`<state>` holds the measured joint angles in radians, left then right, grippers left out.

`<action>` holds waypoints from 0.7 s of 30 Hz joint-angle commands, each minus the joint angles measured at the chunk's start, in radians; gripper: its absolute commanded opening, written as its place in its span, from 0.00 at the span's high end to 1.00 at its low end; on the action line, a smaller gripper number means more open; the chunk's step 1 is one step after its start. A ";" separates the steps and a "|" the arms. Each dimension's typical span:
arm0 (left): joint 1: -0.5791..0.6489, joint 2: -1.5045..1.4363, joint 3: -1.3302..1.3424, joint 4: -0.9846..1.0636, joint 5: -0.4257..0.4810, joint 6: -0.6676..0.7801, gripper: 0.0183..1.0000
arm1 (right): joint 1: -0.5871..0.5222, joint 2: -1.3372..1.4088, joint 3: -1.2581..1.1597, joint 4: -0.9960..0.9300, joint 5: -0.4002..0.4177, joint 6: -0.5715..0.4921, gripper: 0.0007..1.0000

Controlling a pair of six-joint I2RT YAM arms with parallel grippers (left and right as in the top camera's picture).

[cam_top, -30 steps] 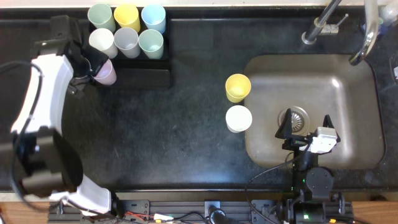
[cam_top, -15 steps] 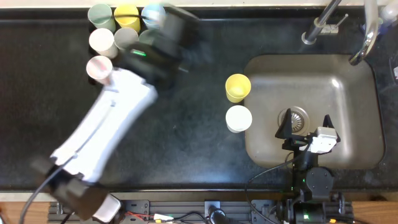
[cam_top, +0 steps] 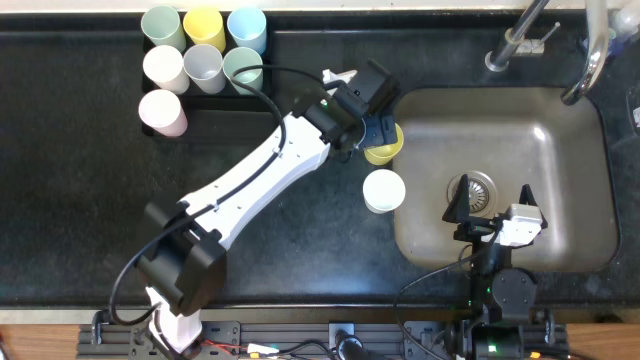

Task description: Store Cups

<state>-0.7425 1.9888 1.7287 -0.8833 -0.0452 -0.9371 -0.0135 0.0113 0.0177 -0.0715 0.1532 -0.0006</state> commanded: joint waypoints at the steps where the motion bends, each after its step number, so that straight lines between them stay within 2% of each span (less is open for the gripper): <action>1: 0.002 0.042 0.008 -0.001 0.032 -0.027 0.00 | -0.006 -0.008 -0.013 0.006 -0.006 -0.003 0.00; 11: 0.004 0.076 0.008 -0.001 0.055 -0.030 0.00 | -0.006 -0.008 -0.013 0.006 -0.006 -0.003 0.00; 13: 0.005 0.079 0.008 -0.001 0.055 -0.030 0.06 | -0.006 -0.008 -0.013 0.006 -0.006 -0.003 0.00; 15: 0.007 0.082 0.008 -0.001 0.055 -0.030 0.17 | -0.006 -0.008 -0.013 0.006 -0.006 -0.003 0.00; 16: 0.008 0.082 0.008 -0.002 0.055 -0.030 0.32 | -0.006 -0.008 -0.013 0.006 -0.006 -0.003 0.00; 17: 0.009 0.082 0.008 -0.001 0.053 -0.030 0.56 | -0.006 -0.008 -0.013 0.006 -0.006 -0.003 0.00; 18: 0.010 0.082 0.008 -0.001 0.051 -0.030 0.72 | -0.006 -0.008 -0.013 0.006 -0.006 -0.003 0.00; 20: 0.011 0.082 0.008 -0.001 0.050 -0.030 0.95 | -0.006 -0.008 -0.013 0.006 -0.006 -0.003 0.00; 21: 0.012 0.082 0.008 -0.001 0.050 -0.030 0.98 | -0.006 -0.008 -0.013 0.006 -0.006 -0.003 0.00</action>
<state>-0.7376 2.0613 1.7287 -0.8829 0.0044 -0.9661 -0.0135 0.0113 0.0177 -0.0711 0.1532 -0.0010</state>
